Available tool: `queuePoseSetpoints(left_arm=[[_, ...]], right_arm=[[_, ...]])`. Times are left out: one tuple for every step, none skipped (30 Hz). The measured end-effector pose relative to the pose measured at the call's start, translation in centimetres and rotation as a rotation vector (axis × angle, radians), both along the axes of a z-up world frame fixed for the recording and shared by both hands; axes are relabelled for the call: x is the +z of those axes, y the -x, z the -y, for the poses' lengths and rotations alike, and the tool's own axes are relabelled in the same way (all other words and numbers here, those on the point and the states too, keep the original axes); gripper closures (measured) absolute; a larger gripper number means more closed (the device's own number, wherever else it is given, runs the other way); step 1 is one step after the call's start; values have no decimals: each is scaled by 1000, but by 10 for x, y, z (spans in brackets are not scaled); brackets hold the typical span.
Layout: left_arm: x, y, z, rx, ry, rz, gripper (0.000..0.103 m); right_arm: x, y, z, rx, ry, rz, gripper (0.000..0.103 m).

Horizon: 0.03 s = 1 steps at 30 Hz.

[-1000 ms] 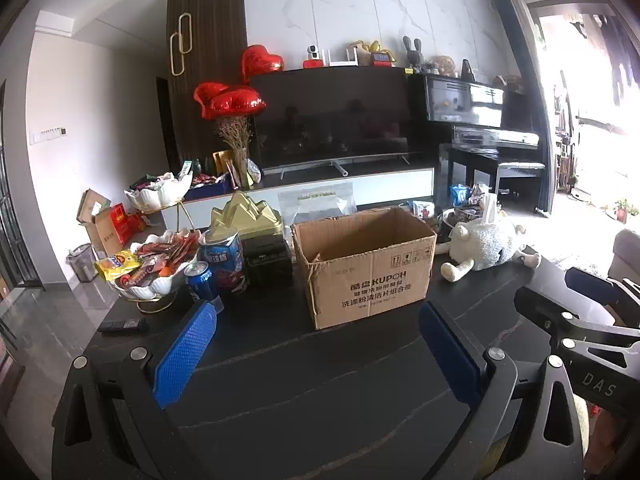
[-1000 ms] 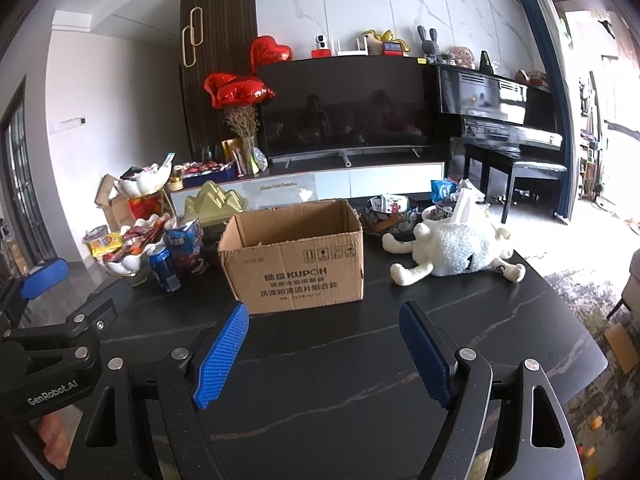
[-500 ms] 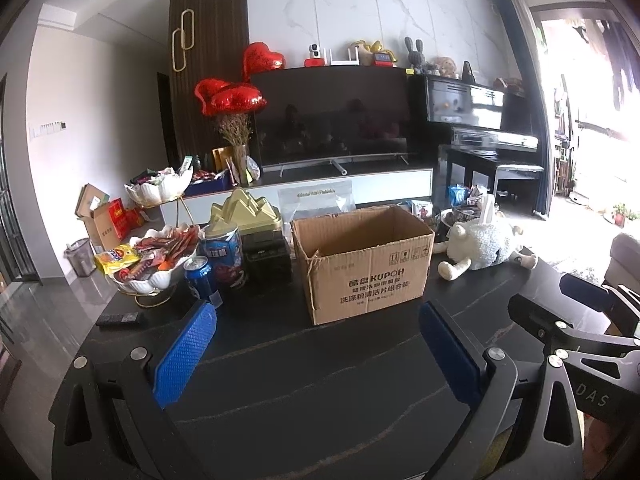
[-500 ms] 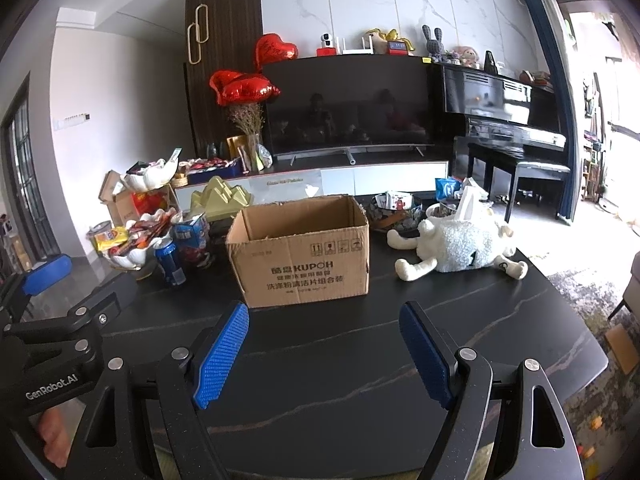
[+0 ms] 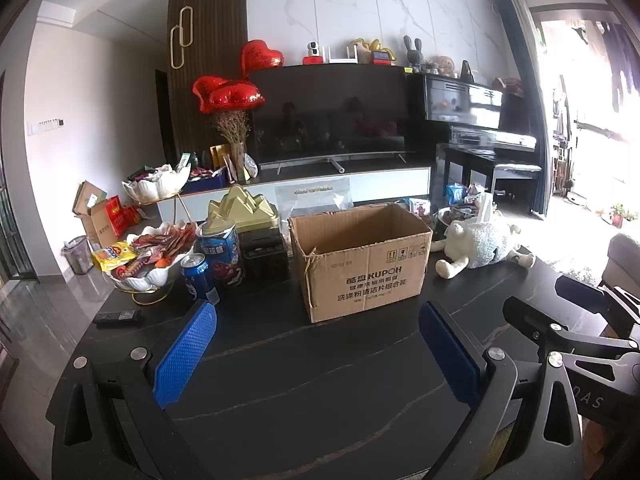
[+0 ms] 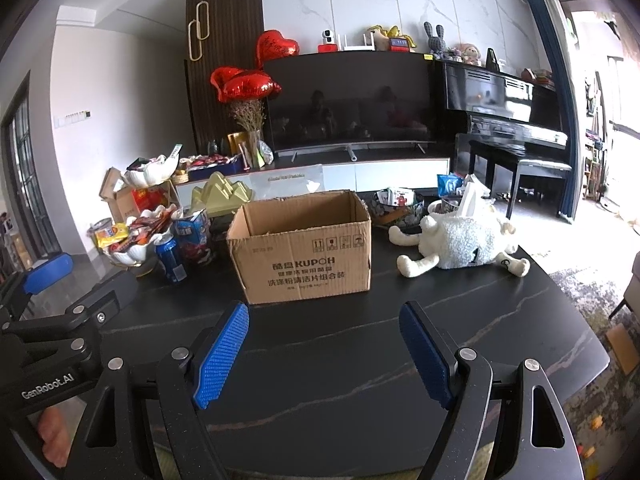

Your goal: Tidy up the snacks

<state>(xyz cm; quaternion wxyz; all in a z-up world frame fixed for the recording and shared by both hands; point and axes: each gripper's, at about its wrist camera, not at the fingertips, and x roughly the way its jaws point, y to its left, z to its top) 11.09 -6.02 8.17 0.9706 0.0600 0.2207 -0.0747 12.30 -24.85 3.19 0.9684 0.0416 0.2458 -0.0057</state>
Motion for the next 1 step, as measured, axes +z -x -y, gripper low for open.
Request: queuePoseSetpoints(left_arm=[[0,-1,-1,-2,2,-1,0]], right_arm=[[0,0,0,-1,1,0,24]])
